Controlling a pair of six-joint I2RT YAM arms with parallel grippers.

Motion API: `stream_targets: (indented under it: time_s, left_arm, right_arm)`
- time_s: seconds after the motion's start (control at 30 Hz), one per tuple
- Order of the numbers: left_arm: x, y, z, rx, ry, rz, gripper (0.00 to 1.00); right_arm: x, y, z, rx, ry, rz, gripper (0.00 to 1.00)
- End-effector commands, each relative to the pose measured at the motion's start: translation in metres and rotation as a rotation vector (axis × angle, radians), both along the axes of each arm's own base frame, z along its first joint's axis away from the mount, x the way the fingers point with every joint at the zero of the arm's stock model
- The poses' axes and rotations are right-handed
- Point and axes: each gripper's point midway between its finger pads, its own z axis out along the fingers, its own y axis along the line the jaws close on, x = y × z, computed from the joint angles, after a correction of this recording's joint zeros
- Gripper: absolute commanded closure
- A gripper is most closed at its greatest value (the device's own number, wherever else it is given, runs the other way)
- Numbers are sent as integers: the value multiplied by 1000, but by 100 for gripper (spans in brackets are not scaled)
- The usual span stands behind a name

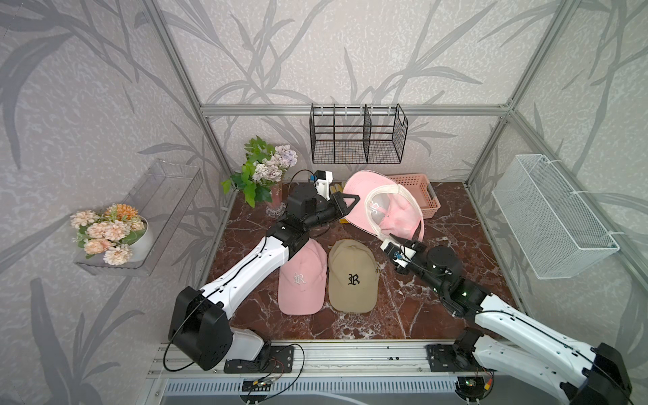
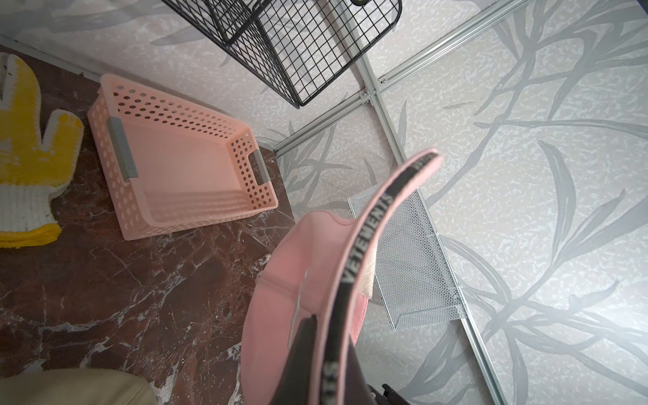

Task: Turn the baseball cap inside out
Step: Turn over the baseball cap.

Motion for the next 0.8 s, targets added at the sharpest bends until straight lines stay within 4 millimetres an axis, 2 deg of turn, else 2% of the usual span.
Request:
stream_targets:
  time_s: [0.0,0.07,0.17,0.3,0.4,0.57,0.6,0.67,0.77]
  left_arm:
    - [-8,-8,32,-49,-80,-56,100]
    - [-7,-8,34,-27,-106,-56,100]
    - [-3,-8,36,40,-164,-58,100]
    - [-6,-13,48,132,-337,-108,100]
    - [-6,-14,49,171,-418,-123,100]
    - [1,-14,36,234,-420,-114,100]
    - [0,-15,35,231,-418,-122,100]
    - [-1,-16,33,229,-412,-132,100]
    - [-3,-16,27,257,-401,-142,100]
  right_arm:
    - [0,7,2,12,23,17,93]
    - [-7,15,-6,33,90,66,96]
    - [-22,26,-22,48,227,146,97]
    - [-43,36,-43,69,423,238,96]
    - [-54,43,-47,121,538,298,97]
    - [-53,40,-49,150,580,292,97]
    - [-51,39,-48,150,571,278,93]
    - [-39,32,-40,175,524,209,72]
    - [-27,19,-19,233,446,118,48]
